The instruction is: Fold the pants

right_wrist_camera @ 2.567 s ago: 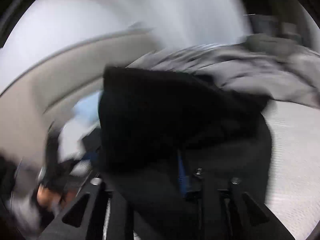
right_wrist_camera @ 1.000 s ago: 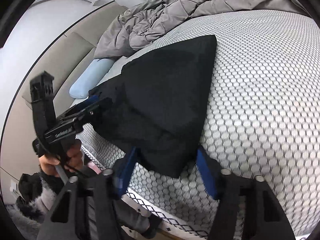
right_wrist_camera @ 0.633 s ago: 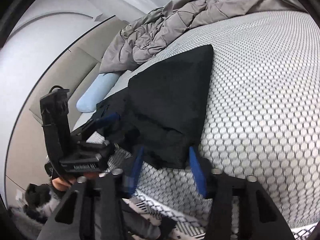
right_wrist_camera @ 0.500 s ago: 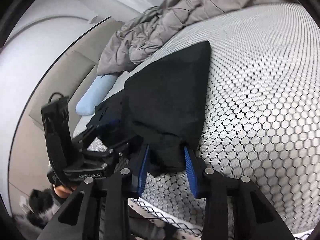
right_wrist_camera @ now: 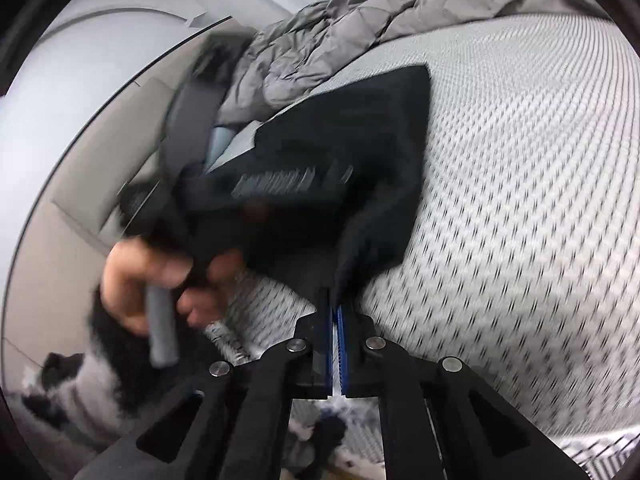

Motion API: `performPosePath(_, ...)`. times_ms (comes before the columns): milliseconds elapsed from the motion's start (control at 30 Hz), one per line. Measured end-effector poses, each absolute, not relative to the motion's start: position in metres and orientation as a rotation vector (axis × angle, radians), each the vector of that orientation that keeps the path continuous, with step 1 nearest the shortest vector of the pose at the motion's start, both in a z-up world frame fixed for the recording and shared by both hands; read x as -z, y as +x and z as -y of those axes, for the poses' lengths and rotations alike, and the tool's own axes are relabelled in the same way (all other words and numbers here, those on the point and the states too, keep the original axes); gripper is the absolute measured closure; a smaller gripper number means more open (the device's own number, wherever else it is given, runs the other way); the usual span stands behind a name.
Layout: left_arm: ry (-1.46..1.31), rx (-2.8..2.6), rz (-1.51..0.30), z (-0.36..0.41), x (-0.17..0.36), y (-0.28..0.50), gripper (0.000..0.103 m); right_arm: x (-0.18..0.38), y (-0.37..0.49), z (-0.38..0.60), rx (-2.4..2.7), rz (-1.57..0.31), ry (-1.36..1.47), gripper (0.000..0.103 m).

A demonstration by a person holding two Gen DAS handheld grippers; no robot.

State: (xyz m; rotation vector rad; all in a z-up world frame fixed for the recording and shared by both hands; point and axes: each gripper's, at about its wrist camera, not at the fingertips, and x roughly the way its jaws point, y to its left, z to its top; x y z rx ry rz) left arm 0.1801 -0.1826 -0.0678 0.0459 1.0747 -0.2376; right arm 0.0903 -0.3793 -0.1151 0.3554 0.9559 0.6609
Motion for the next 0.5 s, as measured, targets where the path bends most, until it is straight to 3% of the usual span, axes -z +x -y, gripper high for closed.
performPosePath(167, 0.005, 0.242, -1.037, 0.172, 0.056, 0.167, 0.001, 0.110, 0.085, 0.394, -0.666, -0.936, 0.376, 0.101)
performPosePath(267, 0.015, 0.287, -0.955, 0.160, 0.039, 0.134, 0.001, 0.101, 0.085, 0.413, -0.681, -0.878, 0.461, 0.090)
performPosePath(367, 0.042, 0.338, -0.921, 0.156, 0.030, 0.106, 0.000, 0.098, 0.090, 0.425, -0.681, -0.842, 0.548, 0.064)
performPosePath(500, 0.078, 0.312, -0.910, 0.152, 0.030, 0.100, 0.000, 0.101, 0.102, 0.415, -0.687, -0.851, 0.568, 0.063)
